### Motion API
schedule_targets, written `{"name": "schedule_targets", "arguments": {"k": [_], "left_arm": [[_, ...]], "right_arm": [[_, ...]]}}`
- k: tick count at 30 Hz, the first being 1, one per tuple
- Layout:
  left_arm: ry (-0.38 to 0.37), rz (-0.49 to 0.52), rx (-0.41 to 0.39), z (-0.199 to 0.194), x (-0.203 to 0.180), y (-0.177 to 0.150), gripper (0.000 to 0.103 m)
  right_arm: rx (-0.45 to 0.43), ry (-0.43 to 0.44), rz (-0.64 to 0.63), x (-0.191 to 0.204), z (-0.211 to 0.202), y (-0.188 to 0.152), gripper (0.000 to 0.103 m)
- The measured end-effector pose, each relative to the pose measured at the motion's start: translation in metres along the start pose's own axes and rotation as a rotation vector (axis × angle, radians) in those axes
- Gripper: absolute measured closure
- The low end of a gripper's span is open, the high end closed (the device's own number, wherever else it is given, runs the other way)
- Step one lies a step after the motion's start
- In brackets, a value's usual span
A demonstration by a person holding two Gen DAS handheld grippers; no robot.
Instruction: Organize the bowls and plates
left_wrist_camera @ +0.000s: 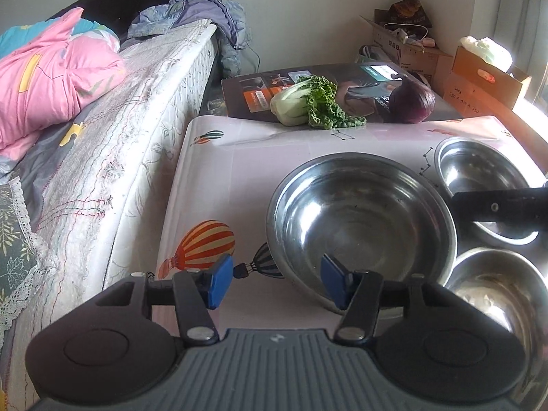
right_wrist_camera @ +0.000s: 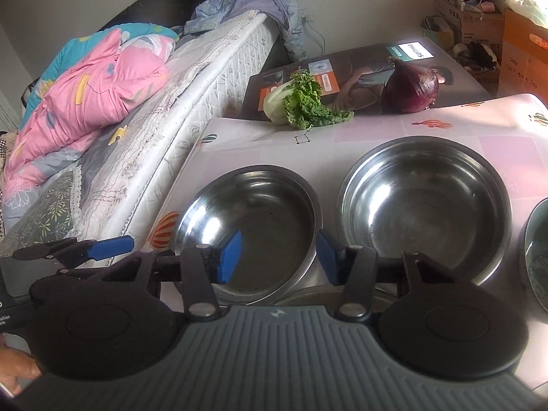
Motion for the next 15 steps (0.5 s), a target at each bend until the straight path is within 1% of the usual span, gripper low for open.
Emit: {"name": "schedule_targets", "arguments": {"k": [1,2,4,8,11,15], "left_arm": [[0.006,0.012,0.019,0.006,-0.003,-0.002,0.052],[0.007,0.015,0.031,0.010,-0.003,-0.004,0.054],[-0.005,0.008,0.046,0.015,-0.001,-0.007,0.056],[0.011,-0.010,0.082,0.018,0.009,-0.012,0.060],[0.001,-0.038,0.102,0.016,0.022,-0.015,0.060],[-0.022,-0.071,0.129,0.014,0.032,-0.018,0.059]], "right_arm": [[0.004,-0.006,-0.001,-0.001,0.004,-0.001,0.061],[0.008,-0.009,-0.003,-0.002,0.008,-0.001,0.064],[0.020,-0.014,-0.001,-0.006,0.015,0.001,0.068],[0.042,-0.014,0.015,-0.013,0.024,0.002,0.077],[0.065,-0.005,0.032,-0.016,0.030,0.002,0.079],[0.109,0.023,0.048,-0.009,0.044,0.002,0.080]]}}
Point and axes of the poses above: each gripper's, at about its wrist camera, not at the fingertips, and z roughly the way its jaws point, x to its left, y to its top, the point moved 3 cm from there along z, roughly the way its jaws point, and after that the axes turned 3 degrees about -x, right-handed, at the moved point
